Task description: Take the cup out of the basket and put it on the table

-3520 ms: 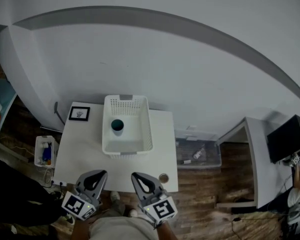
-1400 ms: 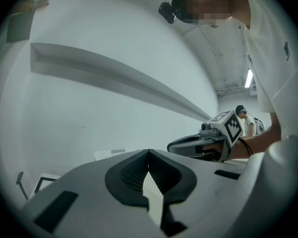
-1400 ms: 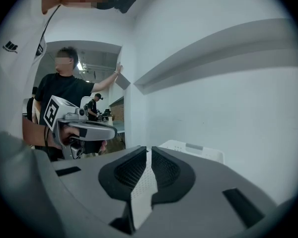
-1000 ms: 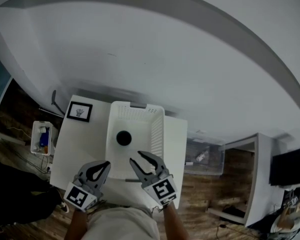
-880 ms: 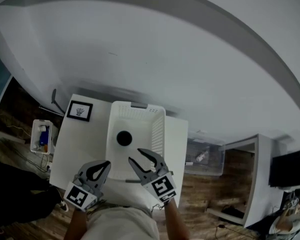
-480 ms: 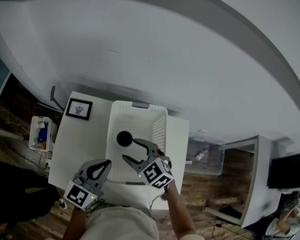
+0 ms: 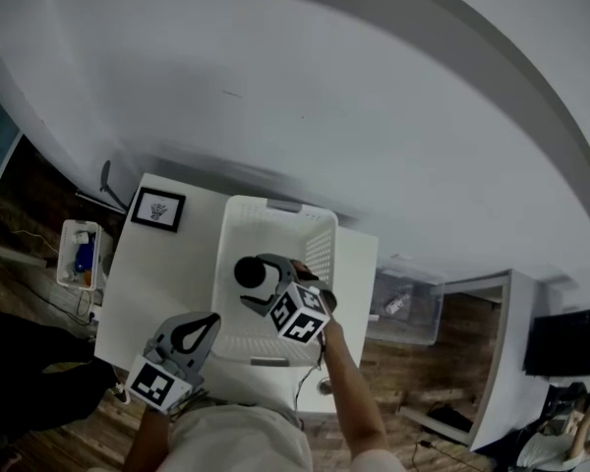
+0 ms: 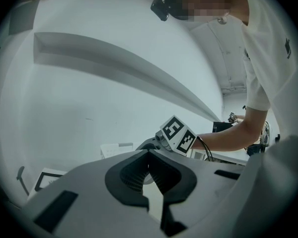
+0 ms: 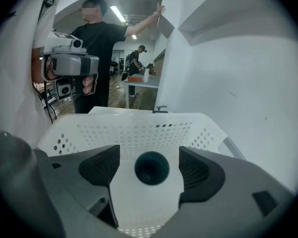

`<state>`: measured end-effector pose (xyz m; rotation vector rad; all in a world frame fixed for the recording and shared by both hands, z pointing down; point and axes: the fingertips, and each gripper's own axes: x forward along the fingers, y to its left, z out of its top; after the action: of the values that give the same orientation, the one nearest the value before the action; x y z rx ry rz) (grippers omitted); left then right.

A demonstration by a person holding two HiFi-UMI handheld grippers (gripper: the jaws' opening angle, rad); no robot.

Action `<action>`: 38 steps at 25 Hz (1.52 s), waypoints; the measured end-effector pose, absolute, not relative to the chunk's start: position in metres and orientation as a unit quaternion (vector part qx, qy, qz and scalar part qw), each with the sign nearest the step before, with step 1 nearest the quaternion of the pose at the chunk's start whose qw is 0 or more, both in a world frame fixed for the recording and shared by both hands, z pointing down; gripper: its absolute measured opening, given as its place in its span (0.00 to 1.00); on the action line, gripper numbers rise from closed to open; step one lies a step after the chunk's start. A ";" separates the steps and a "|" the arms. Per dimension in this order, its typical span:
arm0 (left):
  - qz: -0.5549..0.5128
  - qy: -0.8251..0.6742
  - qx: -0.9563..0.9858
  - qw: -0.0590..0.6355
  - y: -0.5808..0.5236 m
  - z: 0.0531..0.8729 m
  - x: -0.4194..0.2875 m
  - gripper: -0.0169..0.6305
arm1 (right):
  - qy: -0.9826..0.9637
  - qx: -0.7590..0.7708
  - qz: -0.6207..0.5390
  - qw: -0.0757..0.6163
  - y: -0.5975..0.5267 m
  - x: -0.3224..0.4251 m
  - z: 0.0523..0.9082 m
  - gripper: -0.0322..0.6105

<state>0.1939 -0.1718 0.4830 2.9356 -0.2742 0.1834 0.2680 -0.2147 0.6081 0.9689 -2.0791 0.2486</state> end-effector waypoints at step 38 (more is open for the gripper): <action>0.082 -0.103 0.987 0.097 -0.179 0.497 0.190 0.03 | -0.784 0.257 0.183 0.534 -0.226 0.280 0.720 0.68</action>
<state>0.1897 -0.1789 0.4973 2.9217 -0.3052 0.2442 0.2801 -0.2257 0.7204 0.6133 -1.8691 0.4351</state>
